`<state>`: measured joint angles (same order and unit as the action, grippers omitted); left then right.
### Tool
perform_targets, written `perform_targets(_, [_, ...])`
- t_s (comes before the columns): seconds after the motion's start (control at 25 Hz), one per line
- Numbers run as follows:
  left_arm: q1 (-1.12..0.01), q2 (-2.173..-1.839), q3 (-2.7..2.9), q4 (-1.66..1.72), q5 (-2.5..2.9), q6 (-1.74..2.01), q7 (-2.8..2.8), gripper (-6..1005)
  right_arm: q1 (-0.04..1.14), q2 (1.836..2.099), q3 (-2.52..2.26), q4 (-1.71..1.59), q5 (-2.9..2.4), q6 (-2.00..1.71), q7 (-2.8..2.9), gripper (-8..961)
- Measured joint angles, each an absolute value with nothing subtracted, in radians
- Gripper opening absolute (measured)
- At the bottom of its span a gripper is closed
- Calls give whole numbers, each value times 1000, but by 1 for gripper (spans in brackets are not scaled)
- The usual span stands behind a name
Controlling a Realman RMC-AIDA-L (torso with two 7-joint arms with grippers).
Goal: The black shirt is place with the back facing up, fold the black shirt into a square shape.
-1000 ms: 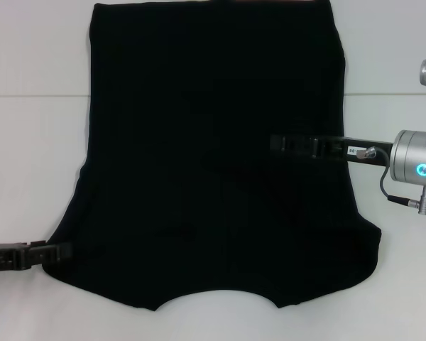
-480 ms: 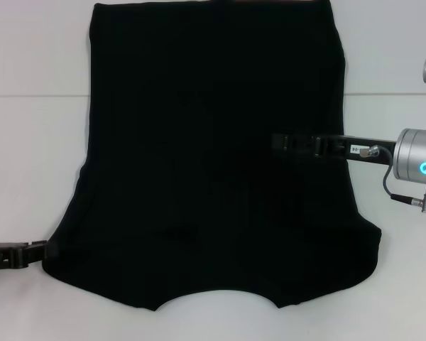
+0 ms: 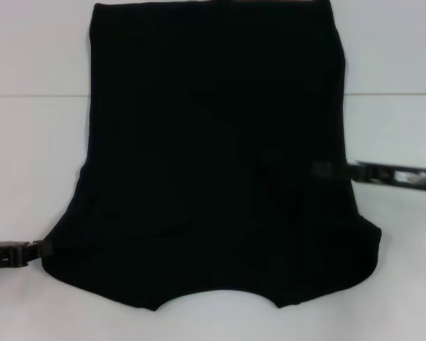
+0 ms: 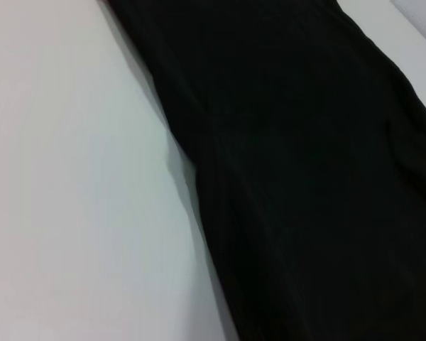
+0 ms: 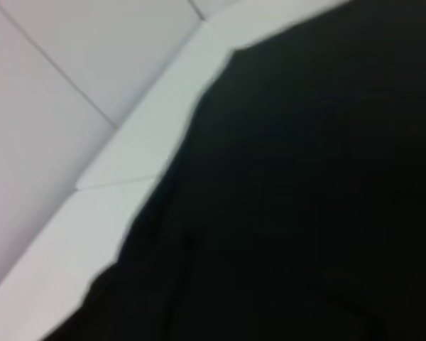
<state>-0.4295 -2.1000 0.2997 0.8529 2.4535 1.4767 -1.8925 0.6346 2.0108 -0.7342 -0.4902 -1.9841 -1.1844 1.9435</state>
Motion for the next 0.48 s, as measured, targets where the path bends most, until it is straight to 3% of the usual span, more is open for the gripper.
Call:
perform_targets(0.32, [-429,-2101,299,852,2451,1481,-1893,20,531,1946,-733,-490,-2011,-1212,1985,612])
perform_targets(0.48, [-429,-2105,300,851,2451,1482,-1893,20,514,1940,-731,-489,-2051,-1240,2005,609])
